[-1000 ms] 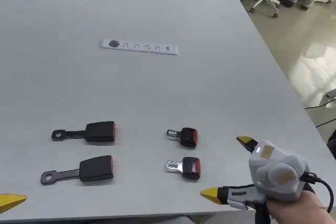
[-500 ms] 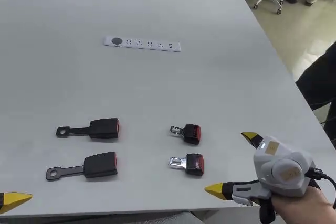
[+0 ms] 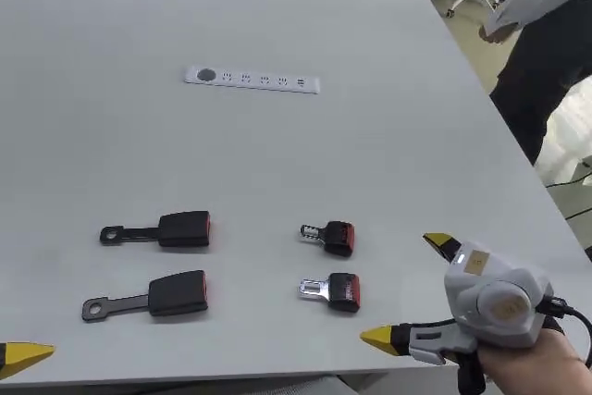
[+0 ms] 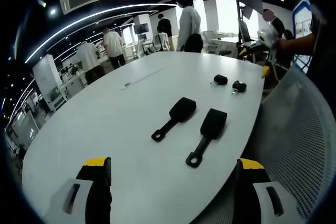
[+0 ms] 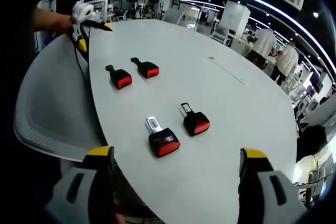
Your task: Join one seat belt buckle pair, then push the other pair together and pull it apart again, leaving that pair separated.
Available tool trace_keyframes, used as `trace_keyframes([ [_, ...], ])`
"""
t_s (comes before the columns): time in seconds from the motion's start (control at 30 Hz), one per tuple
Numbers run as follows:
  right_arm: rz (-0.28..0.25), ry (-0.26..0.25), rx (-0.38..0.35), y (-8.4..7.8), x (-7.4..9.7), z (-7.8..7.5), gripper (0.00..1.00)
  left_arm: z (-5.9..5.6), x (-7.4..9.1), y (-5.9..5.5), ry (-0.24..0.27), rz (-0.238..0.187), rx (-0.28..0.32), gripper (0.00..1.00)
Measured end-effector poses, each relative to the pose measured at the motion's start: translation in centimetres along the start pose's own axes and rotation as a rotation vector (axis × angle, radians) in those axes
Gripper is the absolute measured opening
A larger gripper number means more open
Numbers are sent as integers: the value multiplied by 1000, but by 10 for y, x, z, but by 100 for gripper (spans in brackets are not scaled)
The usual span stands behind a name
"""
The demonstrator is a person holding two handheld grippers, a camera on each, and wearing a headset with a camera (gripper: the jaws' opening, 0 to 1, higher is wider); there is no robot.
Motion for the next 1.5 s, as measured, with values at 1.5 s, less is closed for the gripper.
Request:
trace_keyframes([
  [1.5, -7, 214, 165, 17, -35, 4, 66, -55, -85, 32, -245, 215, -286, 76],
])
Point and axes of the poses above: the centre of the closed fingertips' face, and the gripper's own axes: x roughly backward along the fingers, z roughly to its left, y roughly out of its top, the point moved 5 cm from there along x, roughly backward along the fingers, and after that the axes turned 13 degrees about x, right-handed, at the moved point
